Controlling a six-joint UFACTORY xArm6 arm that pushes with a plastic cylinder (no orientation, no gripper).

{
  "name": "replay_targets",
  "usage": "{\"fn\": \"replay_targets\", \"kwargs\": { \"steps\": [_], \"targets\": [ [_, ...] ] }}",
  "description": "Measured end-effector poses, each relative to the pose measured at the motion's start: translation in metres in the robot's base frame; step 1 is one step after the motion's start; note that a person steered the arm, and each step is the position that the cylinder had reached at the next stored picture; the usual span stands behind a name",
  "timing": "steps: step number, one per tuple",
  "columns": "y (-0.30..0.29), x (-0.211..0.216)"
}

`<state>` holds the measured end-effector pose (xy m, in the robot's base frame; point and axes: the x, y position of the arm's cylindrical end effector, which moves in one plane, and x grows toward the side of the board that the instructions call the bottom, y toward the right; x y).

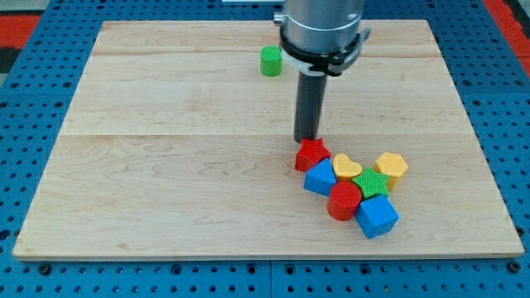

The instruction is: Move the green circle towards down

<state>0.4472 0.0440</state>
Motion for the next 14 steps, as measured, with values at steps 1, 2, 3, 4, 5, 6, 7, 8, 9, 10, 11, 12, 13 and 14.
{"fn": "replay_targets", "kwargs": {
  "steps": [1,2,3,4,5,6,7,8,9,10,11,12,13,14],
  "targets": [
    [-0.014,-0.010],
    [-0.030,0.008],
    [-0.008,0.028],
    [0.027,0.028],
    [-0.001,0.006],
    [-0.015,-0.042],
    [0.009,-0.103],
    [0.020,-0.156],
    [-0.039,-0.172],
    [-0.071,-0.180],
    [-0.097,-0.178],
    [-0.088,-0.150],
    [-0.093,-0.123],
    [-0.086,-0.097]
  ]
}}
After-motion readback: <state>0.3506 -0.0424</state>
